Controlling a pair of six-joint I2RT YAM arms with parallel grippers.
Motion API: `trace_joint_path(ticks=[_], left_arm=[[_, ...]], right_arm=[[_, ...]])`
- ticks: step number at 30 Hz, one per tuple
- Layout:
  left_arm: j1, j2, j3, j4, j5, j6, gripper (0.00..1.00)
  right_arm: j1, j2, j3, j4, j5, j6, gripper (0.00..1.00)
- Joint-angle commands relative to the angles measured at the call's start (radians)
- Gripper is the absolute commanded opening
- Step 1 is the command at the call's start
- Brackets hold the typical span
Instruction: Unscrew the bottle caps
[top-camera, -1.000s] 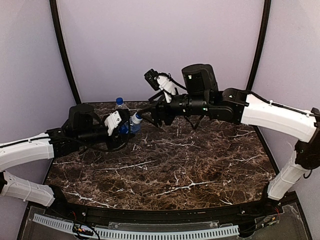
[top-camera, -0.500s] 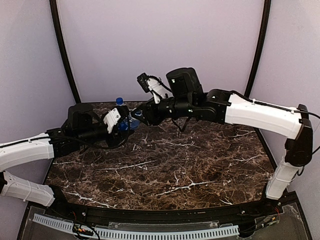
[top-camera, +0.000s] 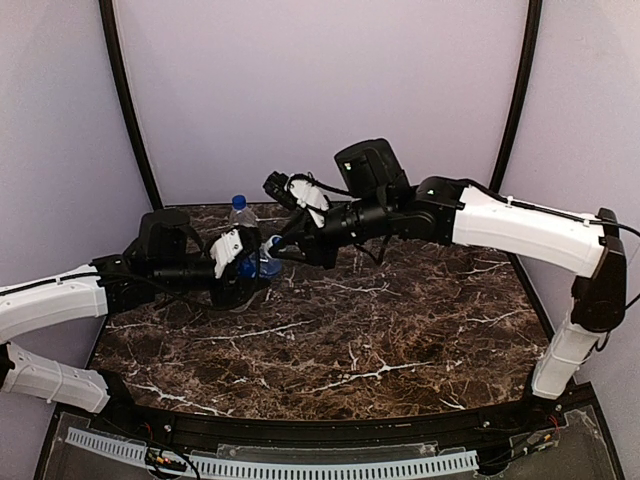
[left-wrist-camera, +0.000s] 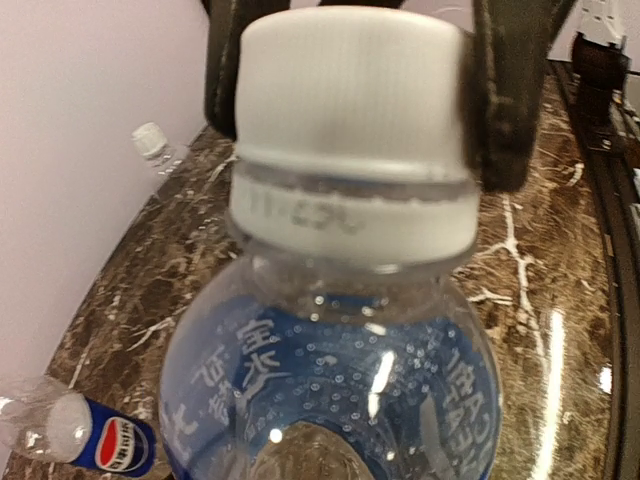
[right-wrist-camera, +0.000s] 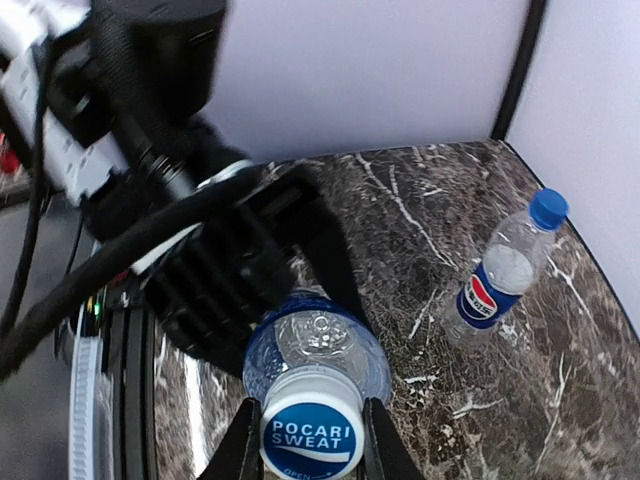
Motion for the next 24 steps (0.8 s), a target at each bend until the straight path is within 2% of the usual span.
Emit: trace_joint_path(ticks=[1,3,6,9,13,15,17,18,20,23,24], left_arm=[[-0.011,-0.012,0.050,-0.231,0.396,0.118,0.31],[-0.011,-0.005,0.067,-0.313,0.491,0.146,0.31],[-0.012,0.000,0.079,-0.354,0.546,0.148,0.31],[-0.013,0.001,0.084,-0.361,0.553,0.158,0.31],[-0.015,0.002,0.088,-0.360,0.554,0.160,0.31],[-0.016,-0.001,0.084,-0.348,0.539,0.150,0.30],[-0.016,-0.006,0.075,-0.326,0.512,0.130,0.30],[-0.016,-0.012,0.071,-0.305,0.500,0.122,0.30],[-0.015,-0.018,0.060,-0.273,0.456,0.102,0.30],[-0.016,-0.025,0.041,-0.231,0.374,0.079,0.30],[-0.016,-0.025,0.037,-0.197,0.357,0.071,0.30]], right_arm=[[0.045,-0.026,-0.028,-0.165,-0.316,-0.493,0.00],[0.075,-0.013,-0.013,-0.249,-0.285,-0.703,0.00],[0.108,0.029,0.051,-0.343,-0.179,-0.868,0.00],[0.126,0.069,0.122,-0.414,-0.092,-0.975,0.00],[0.134,0.080,0.147,-0.402,0.010,-1.032,0.01],[0.134,0.063,0.122,-0.347,0.049,-1.012,0.22],[0.134,0.033,0.071,-0.273,0.073,-0.968,0.48],[0.133,0.014,0.051,-0.238,0.083,-0.931,0.57],[0.132,-0.028,0.007,-0.166,0.118,-0.845,0.70],[0.117,-0.107,-0.073,-0.051,0.154,-0.702,0.96],[0.108,-0.143,-0.100,-0.018,0.147,-0.649,0.98]])
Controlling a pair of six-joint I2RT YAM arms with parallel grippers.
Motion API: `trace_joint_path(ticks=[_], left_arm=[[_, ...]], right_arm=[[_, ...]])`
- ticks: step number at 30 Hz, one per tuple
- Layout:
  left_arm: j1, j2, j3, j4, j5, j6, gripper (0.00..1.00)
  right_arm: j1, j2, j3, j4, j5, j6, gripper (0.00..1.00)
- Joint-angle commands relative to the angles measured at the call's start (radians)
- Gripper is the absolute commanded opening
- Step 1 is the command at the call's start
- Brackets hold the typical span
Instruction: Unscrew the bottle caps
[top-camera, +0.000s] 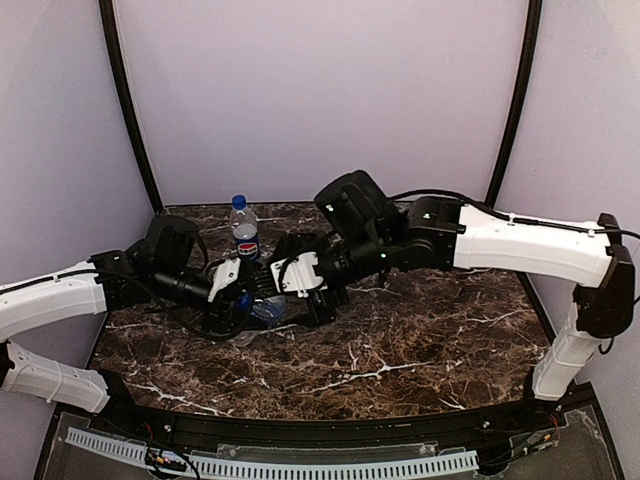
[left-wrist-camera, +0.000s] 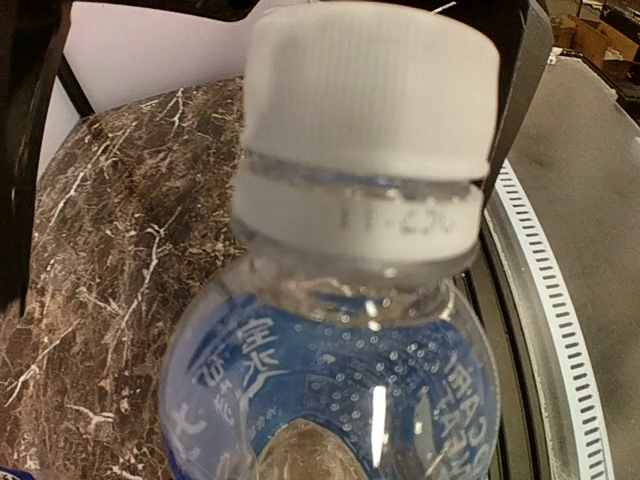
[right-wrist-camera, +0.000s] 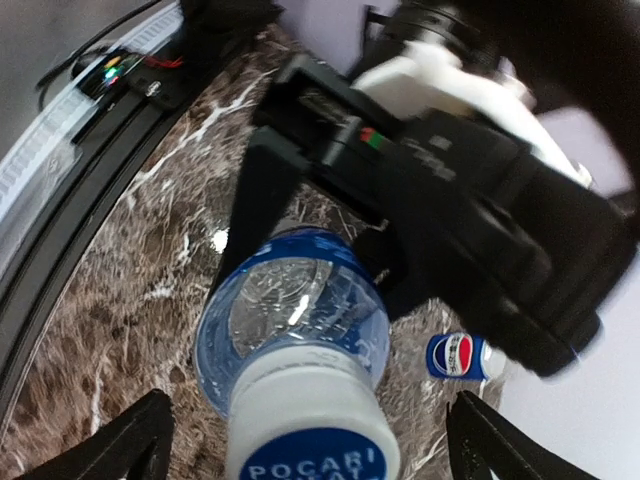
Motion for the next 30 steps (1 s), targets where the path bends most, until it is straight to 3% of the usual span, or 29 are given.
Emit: trace_joint_path(ticks=[1,5,7,13,27,30], left_arm=[[-0.006,-0.028,-0.013,0.128,-0.123,-0.064,0.30],[-0.006,-0.025,-0.047,0.302,-0.334,-0.145,0.31],[-0.006,-0.020,-0.056,0.389,-0.433,-0.166,0.31],[-0.006,-0.002,-0.061,0.421,-0.523,-0.174,0.31],[-0.006,-0.007,-0.067,0.419,-0.509,-0.173,0.31],[-0.006,-0.007,-0.067,0.421,-0.509,-0.172,0.31]], right_arm=[[-0.032,-0.147,-0.098,0.231,0.049,0.258,0.99],[-0.073,-0.208,-0.176,0.341,-0.027,0.566,0.99],[-0.076,-0.199,-0.184,0.382,0.007,0.705,0.98],[-0.076,-0.100,-0.099,0.411,0.175,1.071,0.79],[-0.079,-0.008,-0.028,0.460,0.208,1.113,0.62],[-0.082,-0.001,-0.025,0.460,0.209,1.112,0.51]])
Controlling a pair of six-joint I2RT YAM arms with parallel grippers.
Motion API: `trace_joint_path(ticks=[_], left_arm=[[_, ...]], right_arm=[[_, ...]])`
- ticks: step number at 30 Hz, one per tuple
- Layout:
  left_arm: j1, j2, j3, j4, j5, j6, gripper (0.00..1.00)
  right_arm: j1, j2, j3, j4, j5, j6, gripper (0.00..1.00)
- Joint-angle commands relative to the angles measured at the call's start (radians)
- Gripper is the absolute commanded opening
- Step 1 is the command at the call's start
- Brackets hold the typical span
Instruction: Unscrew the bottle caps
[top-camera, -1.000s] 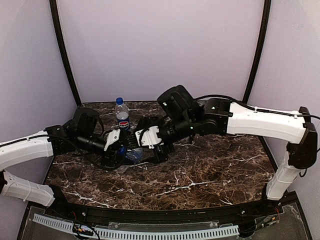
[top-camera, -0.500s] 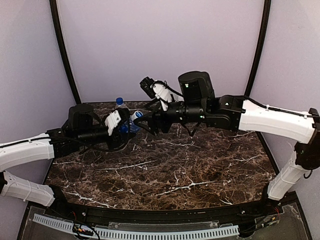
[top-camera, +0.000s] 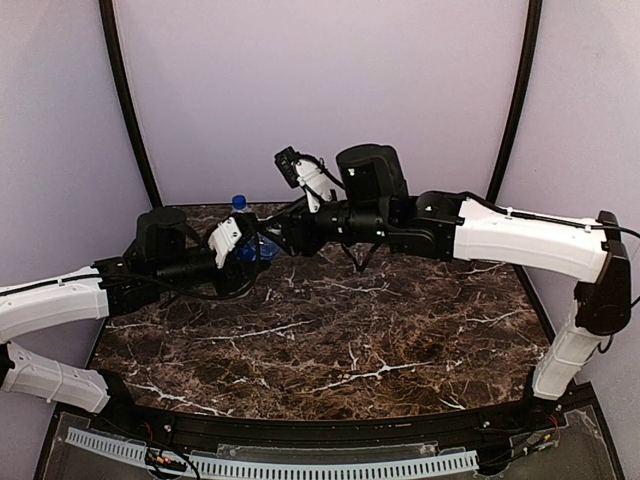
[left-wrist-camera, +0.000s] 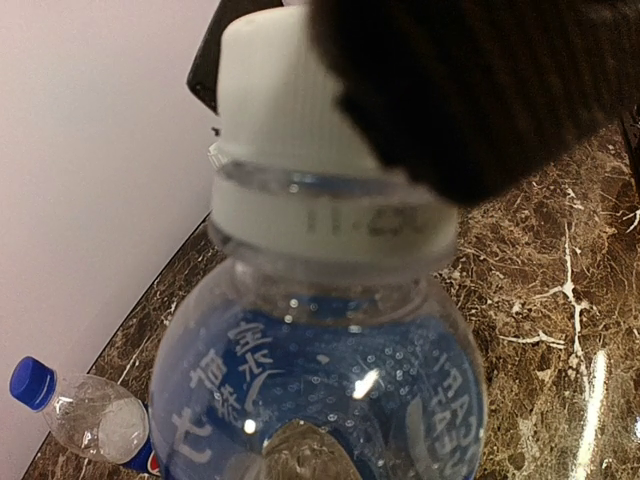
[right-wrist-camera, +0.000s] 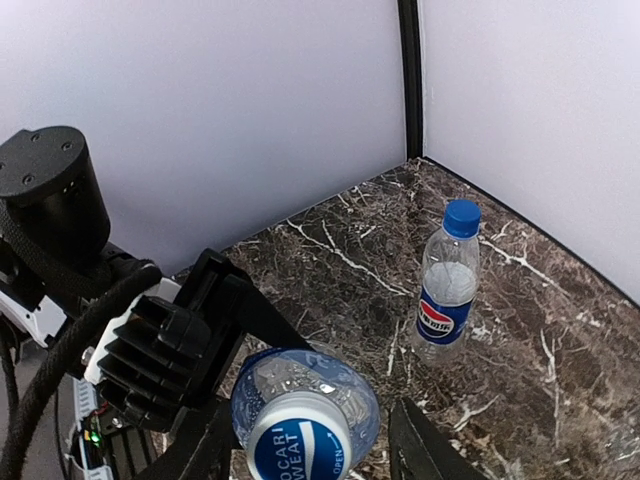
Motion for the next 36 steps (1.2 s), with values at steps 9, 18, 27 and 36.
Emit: trace_joint_path(ticks=[9,18,27,36], left_arm=[[-0.006,-0.010,-0.018,0.029,-0.006,0.000,0.31],[-0.006,-0.019,0.015,-0.132,0.322,0.101,0.29],[-0.008,-0.003,0.062,-0.476,0.598,0.249,0.30],[-0.008,0.011,0.061,-0.563,0.583,0.382,0.29]], right_arm=[[-0.021,0.015,0.020,-0.020,-0.021,-0.016,0.21],[-0.026,-0.013,0.045,-0.305,-0.488,-0.537,0.00],[0.054,-0.046,0.041,-0.530,-0.383,-1.160,0.00],[0.107,-0.093,0.018,-0.492,-0.207,-1.428,0.00]])
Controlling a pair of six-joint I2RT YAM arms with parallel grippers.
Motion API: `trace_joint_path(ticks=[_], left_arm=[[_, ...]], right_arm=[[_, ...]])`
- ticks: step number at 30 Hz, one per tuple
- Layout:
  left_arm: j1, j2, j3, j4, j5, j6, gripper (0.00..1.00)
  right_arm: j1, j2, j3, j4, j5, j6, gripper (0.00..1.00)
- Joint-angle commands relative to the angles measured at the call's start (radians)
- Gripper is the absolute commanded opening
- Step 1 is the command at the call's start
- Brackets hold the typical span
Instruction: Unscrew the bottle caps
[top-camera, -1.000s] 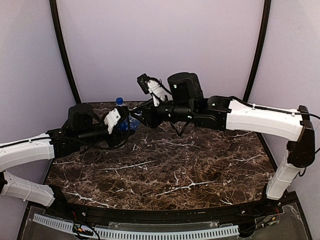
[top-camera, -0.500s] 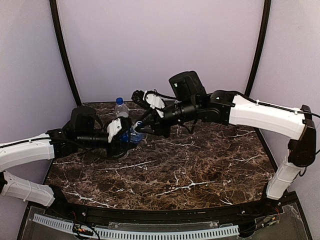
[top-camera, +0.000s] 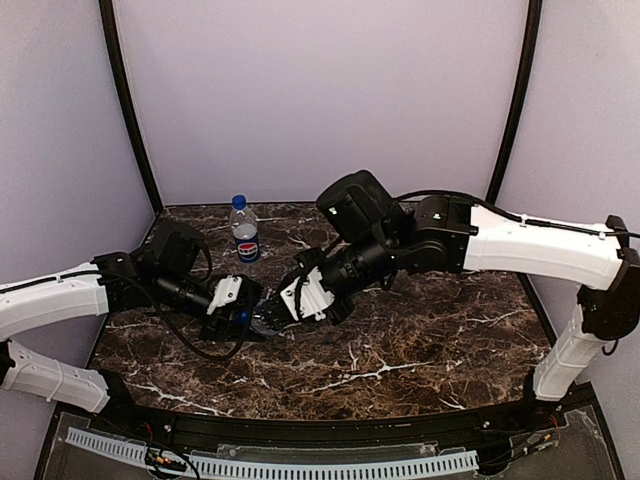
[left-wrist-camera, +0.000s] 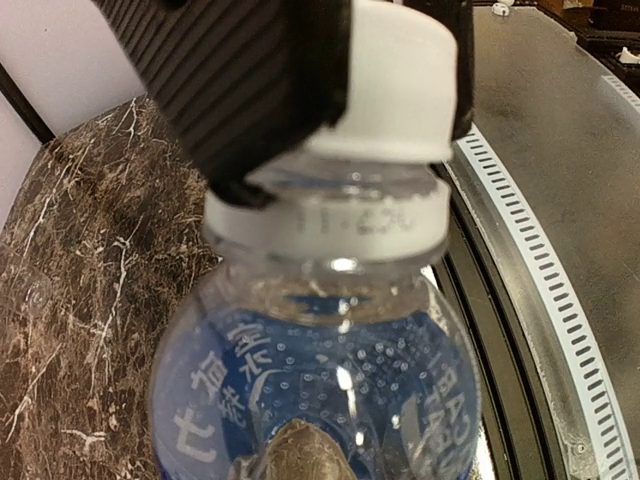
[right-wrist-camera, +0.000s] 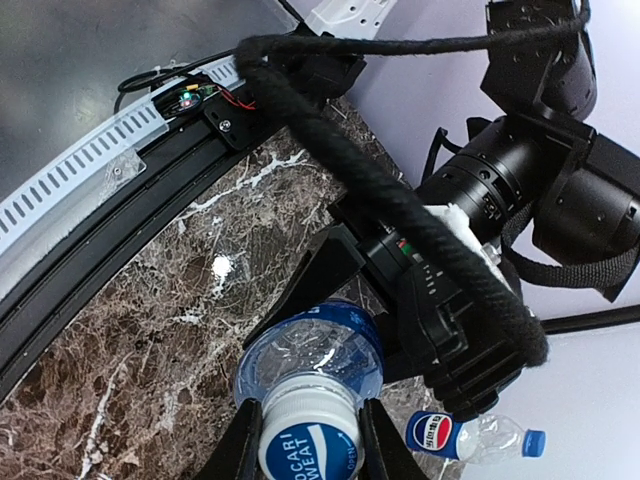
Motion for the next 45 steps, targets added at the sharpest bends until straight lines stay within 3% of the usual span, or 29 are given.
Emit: trace_joint_path(ticks=[1,7,8,12,15,21,24,27,30,34,38,42,45], left_arm=[[0.006,0.003,0.019,-0.107,0.056,0.056,0.30],[0.004,0.001,0.022,-0.090,0.062,0.039,0.29],[0.003,-0.001,0.022,-0.083,0.062,0.032,0.29],[0.002,-0.009,0.018,-0.027,0.055,-0.006,0.29],[0.003,-0.013,0.017,-0.021,0.047,-0.012,0.28],[0.005,-0.029,0.005,0.009,-0.006,-0.076,0.27],[0.005,-0.033,-0.017,0.126,-0.080,-0.169,0.28],[0.004,-0.036,-0.044,0.279,-0.273,-0.323,0.29],[0.003,-0.032,-0.068,0.430,-0.453,-0.338,0.29],[0.005,-0.018,-0.076,0.493,-0.559,-0.311,0.29],[0.004,-0.021,-0.074,0.485,-0.540,-0.311,0.29],[0.003,-0.023,-0.074,0.480,-0.528,-0.320,0.29],[0.003,-0.024,-0.076,0.482,-0.528,-0.318,0.29]], right_arm=[[-0.002,-0.068,-0.027,-0.029,0.101,-0.180,0.00],[0.000,-0.073,-0.076,0.046,0.125,-0.168,0.03],[-0.001,-0.070,-0.083,0.061,0.127,-0.154,0.14],[0.000,-0.068,-0.093,0.117,0.130,-0.102,0.33],[0.000,-0.076,-0.101,0.150,0.139,-0.078,0.56],[-0.001,-0.134,-0.134,0.197,0.161,0.049,0.72],[-0.010,-0.169,-0.158,0.256,0.165,0.243,0.97],[-0.041,-0.174,-0.139,0.287,0.146,0.500,0.99],[-0.084,-0.157,-0.133,0.384,0.171,0.815,0.97],[-0.117,-0.072,-0.053,0.390,0.241,1.157,0.82],[-0.117,-0.037,-0.037,0.411,0.313,1.276,0.73],[-0.117,0.009,-0.002,0.421,0.285,1.280,0.68],[-0.117,0.034,0.014,0.414,0.286,1.274,0.57]])
